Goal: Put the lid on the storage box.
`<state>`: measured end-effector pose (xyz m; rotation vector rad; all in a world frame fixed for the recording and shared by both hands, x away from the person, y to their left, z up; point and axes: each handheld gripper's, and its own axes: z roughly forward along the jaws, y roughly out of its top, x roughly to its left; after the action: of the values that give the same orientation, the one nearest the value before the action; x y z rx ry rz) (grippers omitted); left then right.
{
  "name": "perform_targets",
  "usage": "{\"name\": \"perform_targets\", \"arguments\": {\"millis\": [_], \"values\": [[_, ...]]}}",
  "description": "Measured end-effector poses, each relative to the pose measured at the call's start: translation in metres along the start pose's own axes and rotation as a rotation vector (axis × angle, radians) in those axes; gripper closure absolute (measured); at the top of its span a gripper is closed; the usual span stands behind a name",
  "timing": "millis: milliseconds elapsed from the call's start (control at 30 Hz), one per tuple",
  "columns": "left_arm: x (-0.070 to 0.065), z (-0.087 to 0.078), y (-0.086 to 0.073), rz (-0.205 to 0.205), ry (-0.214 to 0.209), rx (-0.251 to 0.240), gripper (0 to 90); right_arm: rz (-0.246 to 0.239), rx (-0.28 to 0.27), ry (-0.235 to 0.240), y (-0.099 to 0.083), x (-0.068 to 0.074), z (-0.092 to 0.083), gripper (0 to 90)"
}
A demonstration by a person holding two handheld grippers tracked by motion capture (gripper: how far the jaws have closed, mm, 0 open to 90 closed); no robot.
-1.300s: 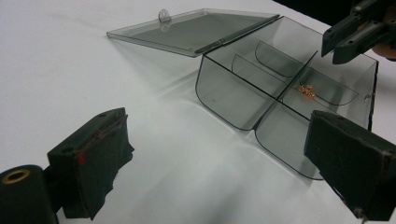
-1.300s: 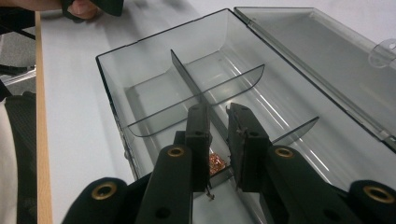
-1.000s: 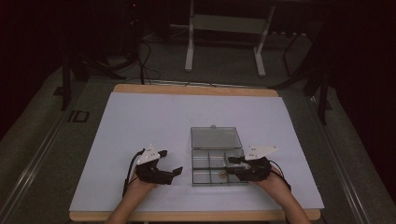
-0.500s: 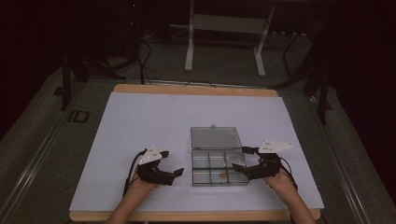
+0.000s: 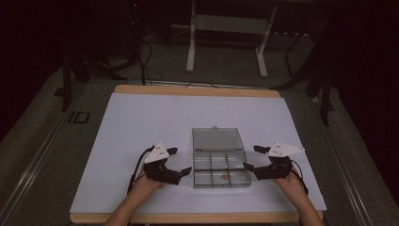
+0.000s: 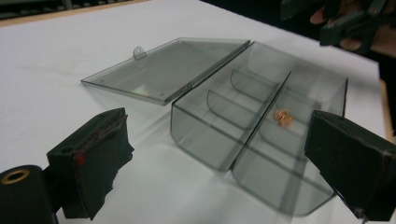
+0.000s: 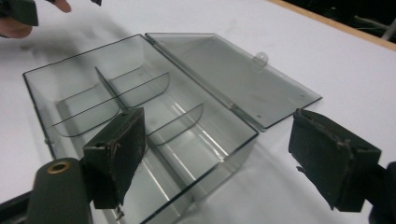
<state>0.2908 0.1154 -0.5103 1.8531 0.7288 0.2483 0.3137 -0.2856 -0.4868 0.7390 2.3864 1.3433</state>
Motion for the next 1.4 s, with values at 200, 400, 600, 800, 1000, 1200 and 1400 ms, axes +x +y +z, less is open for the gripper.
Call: {"name": "perform_targets", "arguments": {"millis": [200,400,600,800,1000,1200,1400], "values": [[-0.001,0.007,0.014,-0.017,-0.036,0.028,3.3,-0.006,-0.010,-0.052,0.000,-0.004,-0.004,15.6],[0.001,0.015,0.020,-0.025,-0.053,0.051,2.7,0.011,-0.058,-0.093,0.001,-0.008,-0.007,14.6],[0.004,0.021,0.030,-0.018,-0.036,0.037,1.8,0.069,-0.049,-0.087,0.004,-0.015,-0.006,14.5],[0.005,0.029,0.039,0.004,-0.013,0.051,1.8,0.137,-0.100,-0.061,0.008,-0.025,-0.007,14.3],[0.006,0.037,0.041,0.022,0.040,-0.009,1.8,0.156,-0.109,-0.084,0.010,-0.033,-0.004,14.3],[0.011,0.045,0.044,-0.030,0.047,-0.033,1.9,0.170,-0.129,-0.108,0.010,-0.039,-0.004,14.3],[0.016,0.055,0.047,-0.024,0.071,-0.019,2.0,0.184,-0.127,-0.138,0.009,-0.046,-0.002,14.3]]}}
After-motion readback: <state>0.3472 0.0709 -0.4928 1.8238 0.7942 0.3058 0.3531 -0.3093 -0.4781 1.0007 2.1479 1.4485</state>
